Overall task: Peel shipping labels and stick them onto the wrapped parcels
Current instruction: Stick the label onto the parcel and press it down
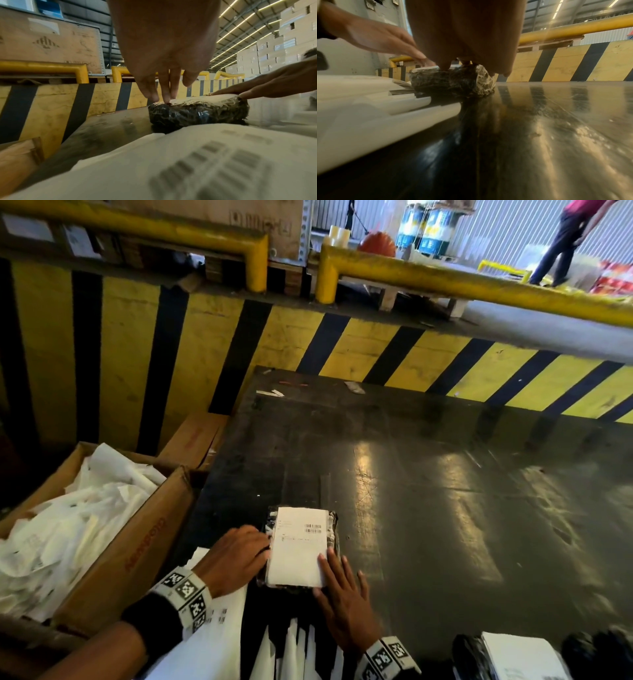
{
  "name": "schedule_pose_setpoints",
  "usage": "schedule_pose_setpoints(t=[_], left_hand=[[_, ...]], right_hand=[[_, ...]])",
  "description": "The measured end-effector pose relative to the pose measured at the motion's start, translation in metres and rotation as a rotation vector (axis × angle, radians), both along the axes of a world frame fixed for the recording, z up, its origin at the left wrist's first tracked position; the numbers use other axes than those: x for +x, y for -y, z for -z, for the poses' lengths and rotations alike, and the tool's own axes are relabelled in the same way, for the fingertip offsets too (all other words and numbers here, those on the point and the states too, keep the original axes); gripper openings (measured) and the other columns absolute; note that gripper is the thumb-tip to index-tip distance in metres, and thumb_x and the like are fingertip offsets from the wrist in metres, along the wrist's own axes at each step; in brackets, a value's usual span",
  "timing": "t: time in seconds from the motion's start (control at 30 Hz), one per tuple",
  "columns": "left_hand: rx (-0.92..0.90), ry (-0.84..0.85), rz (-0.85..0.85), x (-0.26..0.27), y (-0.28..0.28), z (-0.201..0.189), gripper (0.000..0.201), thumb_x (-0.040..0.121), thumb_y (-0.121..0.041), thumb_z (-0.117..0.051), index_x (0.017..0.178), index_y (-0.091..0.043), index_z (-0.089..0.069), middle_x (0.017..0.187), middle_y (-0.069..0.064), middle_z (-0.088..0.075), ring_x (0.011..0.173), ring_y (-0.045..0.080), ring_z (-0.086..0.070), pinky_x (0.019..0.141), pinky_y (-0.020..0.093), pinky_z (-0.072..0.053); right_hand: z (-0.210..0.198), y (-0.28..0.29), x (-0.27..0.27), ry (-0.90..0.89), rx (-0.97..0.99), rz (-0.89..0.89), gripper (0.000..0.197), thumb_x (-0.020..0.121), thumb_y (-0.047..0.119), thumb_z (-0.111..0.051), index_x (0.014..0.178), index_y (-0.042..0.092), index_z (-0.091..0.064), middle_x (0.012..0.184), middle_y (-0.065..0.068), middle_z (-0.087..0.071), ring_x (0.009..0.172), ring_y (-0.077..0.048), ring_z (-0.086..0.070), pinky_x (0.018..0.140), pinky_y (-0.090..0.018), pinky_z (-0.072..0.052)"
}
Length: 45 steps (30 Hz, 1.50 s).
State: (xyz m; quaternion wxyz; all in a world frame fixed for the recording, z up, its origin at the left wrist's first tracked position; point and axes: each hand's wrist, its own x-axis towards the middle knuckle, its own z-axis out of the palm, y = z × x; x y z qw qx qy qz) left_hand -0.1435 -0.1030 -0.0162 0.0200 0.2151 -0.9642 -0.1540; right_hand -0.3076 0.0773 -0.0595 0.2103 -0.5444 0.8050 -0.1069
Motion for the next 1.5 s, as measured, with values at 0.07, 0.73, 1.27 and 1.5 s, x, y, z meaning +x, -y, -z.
schedule_pose_setpoints(t=[0.07,0.73,1.27,1.5], left_hand=[[-0.056,0.070,0.029,-0.017,0.002,-0.002,0.056,0.092,-0.048,-0.020,0.112,-0.022,-0.065,0.113,-0.008,-0.066,0.111,0.007,-0.051,0.092,0.021,-0.044],[0.219,0.237,-0.157,-0.008,-0.007,0.018,0.132,0.038,-0.094,0.008,0.149,-0.023,0.005,0.159,0.001,-0.005,0.146,0.018,0.006,0.116,0.034,0.003],[0.499,0.026,-0.269,-0.036,-0.033,0.013,0.084,0.088,-0.046,-0.055,0.150,-0.022,-0.003,0.159,0.001,-0.005,0.146,0.012,0.000,0.118,0.029,-0.007],[0.687,-0.109,-0.370,-0.047,-0.038,-0.001,0.080,0.084,-0.035,-0.067,0.148,-0.017,-0.023,0.151,-0.003,-0.033,0.137,0.010,-0.032,0.110,0.019,-0.024]], right_hand=[[0.001,0.000,-0.001,-0.008,-0.004,0.006,0.079,0.066,0.073,0.013,0.138,0.043,0.017,0.148,0.017,0.027,0.137,-0.008,0.026,0.110,-0.033,0.016],[-0.008,0.001,-0.018,0.133,-0.132,0.175,0.082,0.076,0.079,-0.014,0.146,0.038,0.005,0.153,0.013,0.011,0.140,-0.006,0.008,0.116,-0.036,-0.003],[-0.008,-0.001,-0.029,0.552,-0.278,0.380,0.067,0.095,0.034,-0.047,0.148,0.030,-0.004,0.142,0.010,-0.037,0.123,-0.003,-0.037,0.100,-0.016,-0.032],[-0.018,0.004,-0.033,0.697,-0.451,0.512,0.055,0.092,0.024,-0.057,0.138,0.032,-0.028,0.129,0.012,-0.049,0.107,0.002,-0.053,0.086,-0.008,-0.043]])
